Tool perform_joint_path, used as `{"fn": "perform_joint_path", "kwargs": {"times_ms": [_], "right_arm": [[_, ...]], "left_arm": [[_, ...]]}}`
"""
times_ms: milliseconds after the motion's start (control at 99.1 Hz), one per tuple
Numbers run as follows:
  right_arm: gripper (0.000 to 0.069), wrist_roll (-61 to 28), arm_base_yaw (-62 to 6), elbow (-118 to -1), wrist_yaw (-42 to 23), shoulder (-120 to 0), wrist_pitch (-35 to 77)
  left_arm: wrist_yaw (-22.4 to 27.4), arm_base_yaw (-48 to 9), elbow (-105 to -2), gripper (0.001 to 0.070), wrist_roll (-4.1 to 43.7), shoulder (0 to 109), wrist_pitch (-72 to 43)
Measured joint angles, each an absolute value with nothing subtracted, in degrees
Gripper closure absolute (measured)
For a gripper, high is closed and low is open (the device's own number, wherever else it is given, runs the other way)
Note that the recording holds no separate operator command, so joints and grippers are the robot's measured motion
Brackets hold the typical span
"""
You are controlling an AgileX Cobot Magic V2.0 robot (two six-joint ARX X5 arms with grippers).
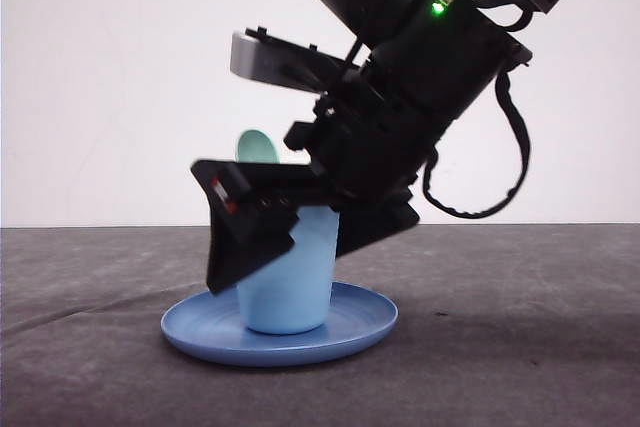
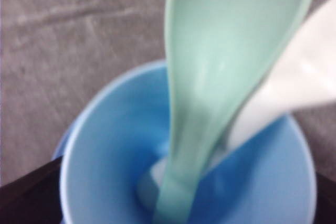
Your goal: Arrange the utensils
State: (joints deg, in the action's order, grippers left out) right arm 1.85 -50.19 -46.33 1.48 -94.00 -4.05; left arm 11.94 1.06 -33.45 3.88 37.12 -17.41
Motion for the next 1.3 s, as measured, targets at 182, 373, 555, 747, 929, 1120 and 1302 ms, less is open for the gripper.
{"fn": "perform_joint_path", "kwargs": {"times_ms": [182,373,555,747,929,1120,1302], "right_arm": [[0.0012,2.0,-49.6,-46.3,1.5,-90.4,7.6],[0.0012,2.4,-47.5,-46.3,1.5,-83.5,18.3],[0.0012,3.1,-42.2,-46.3,1.5,-74.3,26.3],[0.0012,4.0,-31.3,-46.3,1.5,-64.3,33.2],[0.0012,5.4,-19.8,-46.3,3.0,-56.7,39.4],[0.0012,6.5,-10.9,-46.3,4.8,-51.3,45.4],[0.0012,6.5,-9.5,-46.3,4.7,-49.3,46.6]], "left_arm": [[11.9,1.1,-33.5,0.0477,3.9,37.1,-17.4],[11.9,1.1,-33.5,0.0477,3.9,37.1,-17.4],[11.9,1.1,-33.5,0.0477,3.9,37.1,-17.4],[11.9,1.1,-33.5,0.0477,3.9,37.1,-17.4],[11.9,1.1,-33.5,0.0477,3.9,37.1,-17.4],[11.9,1.1,-33.5,0.0477,3.9,37.1,-17.4],[11.9,1.1,-33.5,0.0477,3.9,37.1,-17.4]]}}
